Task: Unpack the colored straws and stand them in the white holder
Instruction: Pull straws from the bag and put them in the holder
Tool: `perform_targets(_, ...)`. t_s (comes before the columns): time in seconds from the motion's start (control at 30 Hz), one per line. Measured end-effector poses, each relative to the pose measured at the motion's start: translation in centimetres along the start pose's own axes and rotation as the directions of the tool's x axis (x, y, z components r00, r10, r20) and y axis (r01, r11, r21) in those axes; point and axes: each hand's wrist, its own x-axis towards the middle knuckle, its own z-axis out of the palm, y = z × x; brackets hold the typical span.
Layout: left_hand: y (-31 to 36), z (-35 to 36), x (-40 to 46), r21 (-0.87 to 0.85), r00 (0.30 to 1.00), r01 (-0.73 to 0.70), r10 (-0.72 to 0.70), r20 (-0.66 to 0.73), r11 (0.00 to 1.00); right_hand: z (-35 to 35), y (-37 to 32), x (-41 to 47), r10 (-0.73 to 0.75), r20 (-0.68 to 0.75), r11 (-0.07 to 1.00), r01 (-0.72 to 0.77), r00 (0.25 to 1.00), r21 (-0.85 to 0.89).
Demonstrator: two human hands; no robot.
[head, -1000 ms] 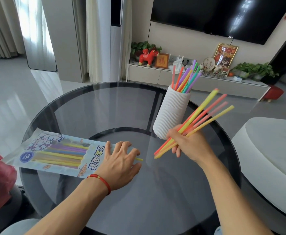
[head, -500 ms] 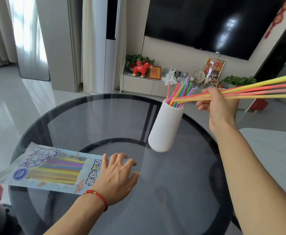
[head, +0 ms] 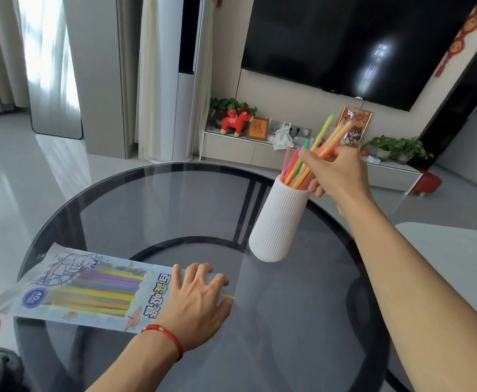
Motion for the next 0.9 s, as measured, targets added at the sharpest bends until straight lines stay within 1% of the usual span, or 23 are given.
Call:
perform_targets(0.07, 0.0, -0.1, 0.1, 0.003, 1.000, 0.000, 0.000, 0.008, 1.000, -0.5, -0.1, -0.4, -0.072, -0.113, 0.996, 0.078, 0.991, 0.050)
perform_targets(0.1, 0.1, -0.1, 0.1, 0.002, 1.000, 0.001, -0.001, 0.015, 1.000, -0.6, -0.1, -0.7, -0.109, -0.133, 0.992, 0.117, 0.985, 0.052)
perform_targets(0.13, 0.1, -0.2, 0.1, 0.000, 1.000, 0.001, -0.001, 0.021, 1.000, -0.6, 0.0, -0.8, -0.139, -0.123, 0.989, 0.144, 0.983, 0.033)
perform_targets(0.2, 0.1, -0.3, 0.1, 0.001, 1.000, 0.001, -0.001, 0.031, 1.000, -0.4, 0.1, -1.1, -0.166, -0.076, 0.985, 0.162, 0.983, -0.051)
perform_targets(0.27, 0.2, -0.4, 0.1, 0.001, 0.999, -0.002, 0.002, 0.034, 1.000, -0.2, 0.2, -1.3, -0.229, -0.113, 0.965, 0.210, 0.967, -0.158)
perform_targets(0.33, 0.2, -0.5, 0.1, -0.007, 0.999, -0.001, 0.001, 0.033, 1.000, -0.2, -0.1, -1.4, -0.348, -0.149, 0.923, 0.310, 0.926, -0.228)
perform_targets(0.37, 0.2, -0.6, 0.1, -0.014, 1.000, -0.001, 0.001, 0.030, 1.000, -0.1, -0.3, -1.5, -0.390, -0.113, 0.900, 0.352, 0.914, -0.255)
perform_targets(0.4, 0.2, -0.7, 0.1, -0.020, 1.000, -0.004, 0.005, 0.021, 1.000, 0.0, -0.5, -1.6, -0.405, -0.034, 0.884, 0.382, 0.914, -0.268)
perform_targets(0.47, 0.2, -1.0, 0.0, -0.037, 1.000, -0.016, 0.016, -0.011, 0.999, 0.5, -0.5, -1.6, -0.377, 0.163, 0.862, 0.410, 0.912, -0.297)
perform_targets(0.5, 0.2, -1.2, -0.1, -0.053, 0.999, -0.024, 0.022, -0.036, 0.998, 0.7, -0.4, -1.6, -0.359, 0.232, 0.845, 0.420, 0.904, -0.331)
perform_targets(0.53, 0.2, -1.5, -0.1, -0.073, 0.998, -0.035, 0.031, -0.061, 0.997, 0.8, -0.2, -1.5, -0.351, 0.267, 0.826, 0.431, 0.898, -0.363)
perform_targets(0.6, 0.0, -2.2, -0.2, -0.106, 0.992, -0.068, 0.056, -0.110, 0.992, 0.8, -0.3, -1.6, -0.364, 0.258, 0.817, 0.440, 0.895, -0.372)
perform_targets(0.67, -0.6, -2.9, -0.5, -0.124, 0.990, -0.098, 0.083, -0.118, 0.987, 0.5, -0.7, -2.2, -0.417, 0.167, 0.827, 0.450, 0.893, -0.338)
perform_targets(0.7, -1.0, -3.1, -0.7, -0.103, 0.992, -0.102, 0.093, -0.085, 0.989, 0.4, -0.9, -2.7, -0.481, 0.101, 0.812, 0.486, 0.871, -0.323)
perform_targets(0.77, -2.2, -3.4, -1.2, -0.013, 0.994, -0.096, 0.096, 0.057, 0.995, 0.5, -0.8, -4.5, -0.635, -0.013, 0.738, 0.602, 0.772, -0.305)
perform_targets(0.8, -2.8, -3.5, -1.4, 0.033, 0.987, -0.090, 0.085, 0.139, 0.995, 0.6, -0.5, -5.8, -0.685, -0.033, 0.704, 0.649, 0.728, -0.287)
perform_targets(0.83, -3.4, -3.6, -1.6, 0.071, 0.975, -0.093, 0.076, 0.209, 0.993, 0.9, -0.1, -7.1, -0.702, -0.020, 0.692, 0.676, 0.711, -0.253)
perform_targets(0.87, -3.8, -3.7, -1.8, 0.097, 0.962, -0.106, 0.077, 0.260, 0.990, 1.4, 0.5, -8.6, -0.683, 0.021, 0.712, 0.671, 0.731, -0.205)
perform_targets(0.9, -4.1, -3.8, -1.9, 0.111, 0.953, -0.125, 0.088, 0.288, 0.986, 1.9, 1.3, -10.0, -0.625, 0.086, 0.760, 0.629, 0.776, -0.161)
